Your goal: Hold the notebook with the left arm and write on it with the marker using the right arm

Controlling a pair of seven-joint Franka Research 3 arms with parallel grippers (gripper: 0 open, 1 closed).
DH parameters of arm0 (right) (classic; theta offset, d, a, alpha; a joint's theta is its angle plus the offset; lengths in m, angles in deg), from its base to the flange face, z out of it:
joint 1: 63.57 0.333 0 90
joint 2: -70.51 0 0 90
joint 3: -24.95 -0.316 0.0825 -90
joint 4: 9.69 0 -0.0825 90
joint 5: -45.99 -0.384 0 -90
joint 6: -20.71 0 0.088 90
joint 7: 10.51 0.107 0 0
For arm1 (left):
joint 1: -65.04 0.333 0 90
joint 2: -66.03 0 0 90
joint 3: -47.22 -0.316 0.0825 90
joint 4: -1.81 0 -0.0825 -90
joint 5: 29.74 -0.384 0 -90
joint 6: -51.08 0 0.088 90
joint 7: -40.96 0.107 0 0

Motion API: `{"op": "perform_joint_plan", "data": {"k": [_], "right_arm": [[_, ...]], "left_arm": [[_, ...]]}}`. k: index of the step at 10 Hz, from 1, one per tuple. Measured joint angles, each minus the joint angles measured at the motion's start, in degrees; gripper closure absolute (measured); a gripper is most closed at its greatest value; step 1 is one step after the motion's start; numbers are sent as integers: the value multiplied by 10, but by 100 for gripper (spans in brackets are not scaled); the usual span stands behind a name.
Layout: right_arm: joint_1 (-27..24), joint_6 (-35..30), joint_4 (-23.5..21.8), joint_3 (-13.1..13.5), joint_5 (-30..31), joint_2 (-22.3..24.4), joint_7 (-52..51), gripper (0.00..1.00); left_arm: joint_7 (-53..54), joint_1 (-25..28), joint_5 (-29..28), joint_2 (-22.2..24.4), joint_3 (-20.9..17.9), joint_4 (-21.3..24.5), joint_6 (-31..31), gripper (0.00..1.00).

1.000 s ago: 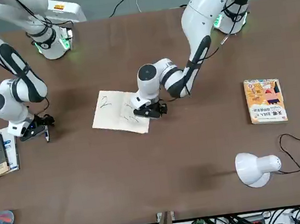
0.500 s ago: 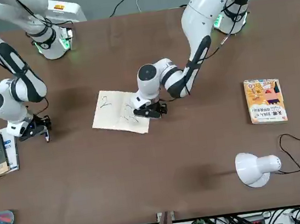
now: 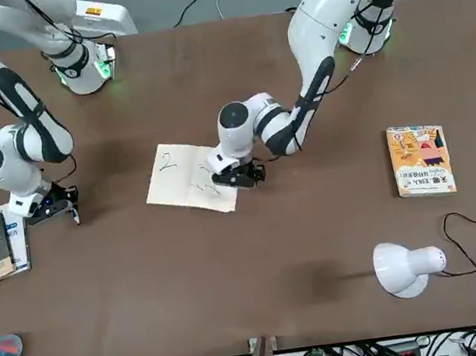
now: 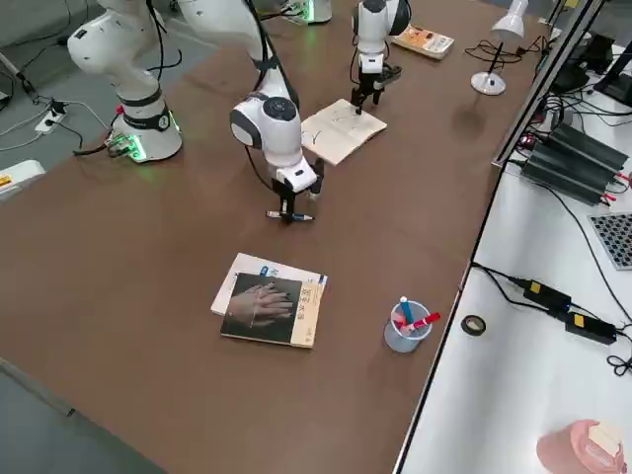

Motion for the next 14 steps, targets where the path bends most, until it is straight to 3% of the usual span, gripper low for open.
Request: {"op": "perform_joint_plan", "data": {"k": [3, 6, 11, 14], "right_arm": [[-8, -23, 8, -9, -73, 0, 0, 83], [-4, -169, 53, -33, -217, 3, 6, 83], [44, -278, 98, -45, -245, 46, 179, 83], [58, -301, 102, -47, -262, 67, 261, 83]], "left_arm": [[0, 0, 0, 0, 0, 0, 0, 0], [0, 0, 0, 0, 0, 0, 0, 0], [0, 0, 0, 0, 0, 0, 0, 0], [0, 0, 0, 0, 0, 0, 0, 0]]}}
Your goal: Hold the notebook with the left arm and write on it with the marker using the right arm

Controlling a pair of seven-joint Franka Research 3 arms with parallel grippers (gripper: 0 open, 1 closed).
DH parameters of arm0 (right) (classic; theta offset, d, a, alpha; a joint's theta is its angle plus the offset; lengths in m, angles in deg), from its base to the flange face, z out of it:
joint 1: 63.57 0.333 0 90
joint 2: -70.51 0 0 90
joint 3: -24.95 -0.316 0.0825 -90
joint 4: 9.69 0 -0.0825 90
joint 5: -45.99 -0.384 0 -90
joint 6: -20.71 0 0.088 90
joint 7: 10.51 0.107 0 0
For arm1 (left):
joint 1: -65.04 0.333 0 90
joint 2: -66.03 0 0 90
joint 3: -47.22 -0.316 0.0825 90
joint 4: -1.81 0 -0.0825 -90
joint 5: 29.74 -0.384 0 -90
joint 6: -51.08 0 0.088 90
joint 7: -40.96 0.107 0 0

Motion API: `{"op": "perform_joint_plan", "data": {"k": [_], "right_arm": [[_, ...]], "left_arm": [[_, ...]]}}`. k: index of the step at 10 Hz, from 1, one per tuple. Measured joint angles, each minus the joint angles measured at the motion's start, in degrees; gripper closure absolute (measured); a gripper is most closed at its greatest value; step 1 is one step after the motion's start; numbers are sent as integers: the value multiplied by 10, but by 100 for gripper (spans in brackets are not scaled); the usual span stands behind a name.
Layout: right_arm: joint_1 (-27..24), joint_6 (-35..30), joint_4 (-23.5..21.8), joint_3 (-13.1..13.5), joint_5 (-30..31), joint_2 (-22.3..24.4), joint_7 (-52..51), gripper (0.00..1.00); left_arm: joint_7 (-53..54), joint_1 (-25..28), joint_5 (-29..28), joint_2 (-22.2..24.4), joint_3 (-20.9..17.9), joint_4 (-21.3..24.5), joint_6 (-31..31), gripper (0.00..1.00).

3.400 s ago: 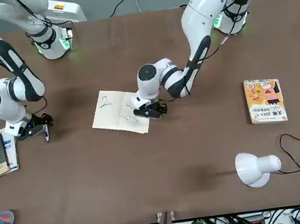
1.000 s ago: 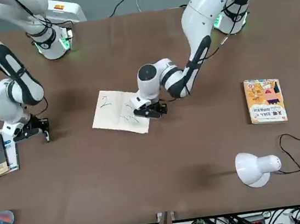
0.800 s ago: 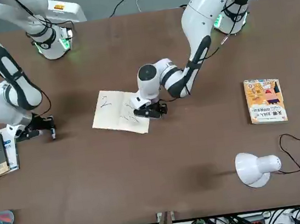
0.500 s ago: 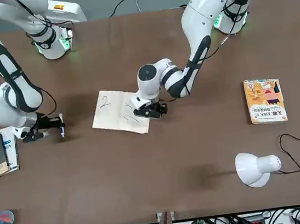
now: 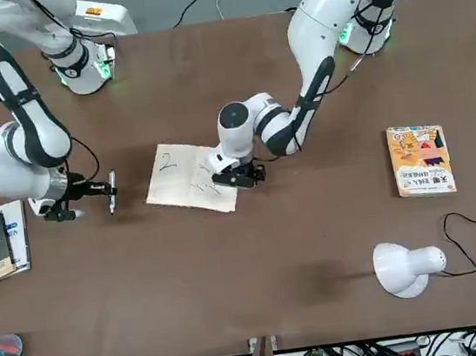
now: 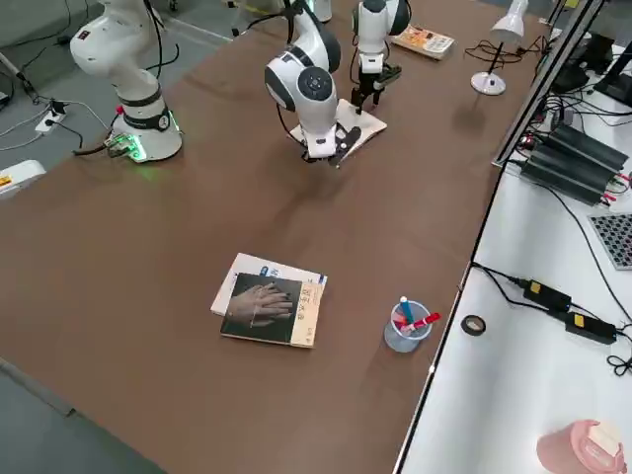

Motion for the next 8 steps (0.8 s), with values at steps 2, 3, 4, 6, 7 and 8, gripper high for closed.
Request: {"op": "perform_joint_plan", "data": {"k": [2, 3, 4, 6, 7, 8], "right_arm": [[11, -19, 0, -3, -58, 8, 57, 83], [18, -31, 1, -4, -102, 12, 82, 83], [26, -44, 2, -5, -143, 17, 106, 83], [38, -68, 5, -7, -206, 24, 156, 83], [40, -82, 6, -7, -238, 26, 173, 83], [40, -100, 6, -7, -272, 27, 181, 83]], "left_arm": [[0, 0, 0, 0, 0, 0, 0, 0], [0, 0, 0, 0, 0, 0, 0, 0], [0, 0, 0, 0, 0, 0, 0, 0], [0, 0, 0, 0, 0, 0, 0, 0], [0, 0, 0, 0, 0, 0, 0, 0], [0, 0, 0, 0, 0, 0, 0, 0]]}}
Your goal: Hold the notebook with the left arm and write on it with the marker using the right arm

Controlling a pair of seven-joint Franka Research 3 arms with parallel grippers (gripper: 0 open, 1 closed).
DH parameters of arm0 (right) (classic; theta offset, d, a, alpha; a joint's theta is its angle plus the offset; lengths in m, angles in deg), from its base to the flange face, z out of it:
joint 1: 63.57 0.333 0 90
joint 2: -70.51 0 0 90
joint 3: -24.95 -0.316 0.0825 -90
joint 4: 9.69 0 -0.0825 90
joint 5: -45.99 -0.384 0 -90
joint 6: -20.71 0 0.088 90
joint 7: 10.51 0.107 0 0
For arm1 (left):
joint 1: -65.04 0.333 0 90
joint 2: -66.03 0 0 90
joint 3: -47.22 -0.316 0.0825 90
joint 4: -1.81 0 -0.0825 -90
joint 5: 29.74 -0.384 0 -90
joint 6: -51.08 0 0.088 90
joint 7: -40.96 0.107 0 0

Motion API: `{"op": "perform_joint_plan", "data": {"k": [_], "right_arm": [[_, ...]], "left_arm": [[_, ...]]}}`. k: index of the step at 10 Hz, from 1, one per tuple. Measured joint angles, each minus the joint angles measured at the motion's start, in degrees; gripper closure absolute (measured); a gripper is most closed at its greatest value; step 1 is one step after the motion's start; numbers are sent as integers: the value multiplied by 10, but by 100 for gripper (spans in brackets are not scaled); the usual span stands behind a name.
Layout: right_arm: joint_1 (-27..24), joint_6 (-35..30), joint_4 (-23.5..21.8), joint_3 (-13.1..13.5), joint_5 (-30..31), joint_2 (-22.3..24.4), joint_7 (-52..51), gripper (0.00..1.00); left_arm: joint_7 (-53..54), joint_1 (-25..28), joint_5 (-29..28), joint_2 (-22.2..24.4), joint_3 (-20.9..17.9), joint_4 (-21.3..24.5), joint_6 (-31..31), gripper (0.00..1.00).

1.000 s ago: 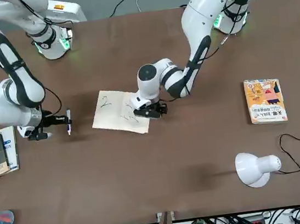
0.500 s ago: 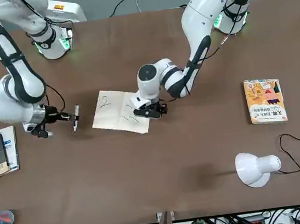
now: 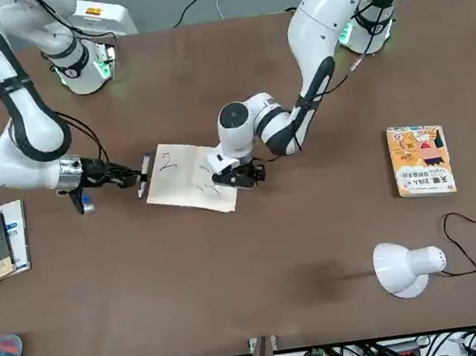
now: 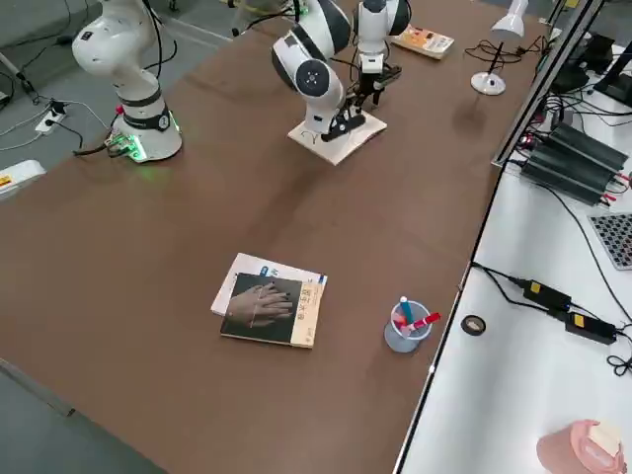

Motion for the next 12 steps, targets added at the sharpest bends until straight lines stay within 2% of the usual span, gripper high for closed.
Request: {"op": "perform_joint_plan", "data": {"k": [2, 4, 12], "right_arm": [[0, -25, -2, 1, -48, 0, 7, 83], [0, -33, -6, 2, -69, -4, 15, 83], [8, -66, -18, 0, -114, -72, 17, 83]], "left_arm": [[0, 0, -2, 0, 0, 0, 0, 0], [0, 0, -5, 0, 0, 0, 0, 0], [0, 0, -7, 0, 0, 0, 0, 0]]}}
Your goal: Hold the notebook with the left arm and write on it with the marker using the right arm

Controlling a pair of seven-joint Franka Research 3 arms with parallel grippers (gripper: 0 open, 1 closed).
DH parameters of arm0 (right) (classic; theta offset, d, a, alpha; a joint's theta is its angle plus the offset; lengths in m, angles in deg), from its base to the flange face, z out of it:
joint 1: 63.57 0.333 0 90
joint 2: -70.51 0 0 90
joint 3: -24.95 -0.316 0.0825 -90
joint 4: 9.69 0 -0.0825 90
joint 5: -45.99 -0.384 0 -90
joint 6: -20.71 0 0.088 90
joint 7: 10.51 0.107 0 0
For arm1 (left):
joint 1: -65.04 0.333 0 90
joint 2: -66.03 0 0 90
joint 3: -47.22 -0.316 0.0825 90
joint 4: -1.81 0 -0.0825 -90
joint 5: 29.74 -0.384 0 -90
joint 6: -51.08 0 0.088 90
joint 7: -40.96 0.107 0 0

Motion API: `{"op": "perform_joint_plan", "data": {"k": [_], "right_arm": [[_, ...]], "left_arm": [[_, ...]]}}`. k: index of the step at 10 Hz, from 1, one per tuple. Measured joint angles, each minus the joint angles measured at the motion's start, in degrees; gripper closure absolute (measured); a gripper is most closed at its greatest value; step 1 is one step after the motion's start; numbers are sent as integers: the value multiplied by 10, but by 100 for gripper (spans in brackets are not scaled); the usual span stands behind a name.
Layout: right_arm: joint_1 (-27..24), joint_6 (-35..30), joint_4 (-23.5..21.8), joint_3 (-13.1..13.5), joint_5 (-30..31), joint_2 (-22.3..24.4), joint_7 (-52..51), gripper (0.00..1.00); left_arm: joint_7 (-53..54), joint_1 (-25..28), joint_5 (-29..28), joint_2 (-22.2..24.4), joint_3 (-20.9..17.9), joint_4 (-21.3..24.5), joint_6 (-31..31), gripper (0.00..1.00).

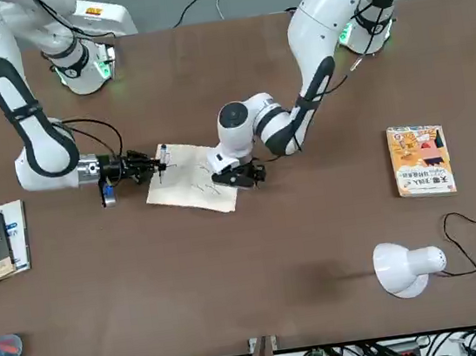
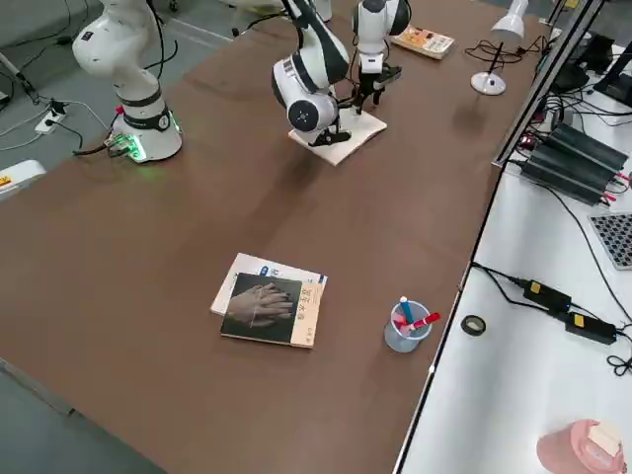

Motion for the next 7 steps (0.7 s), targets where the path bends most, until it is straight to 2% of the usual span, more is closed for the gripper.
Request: {"op": "perform_joint_plan", "data": {"k": [4, 7], "right_arm": [[-1, -4, 0, 2, -2, -31, -14, 83], [-14, -30, -1, 5, -4, -56, -41, 83]], "left_arm": [[0, 0, 0, 0, 0, 0, 0, 0], [0, 0, 0, 0, 0, 0, 0, 0]]}}
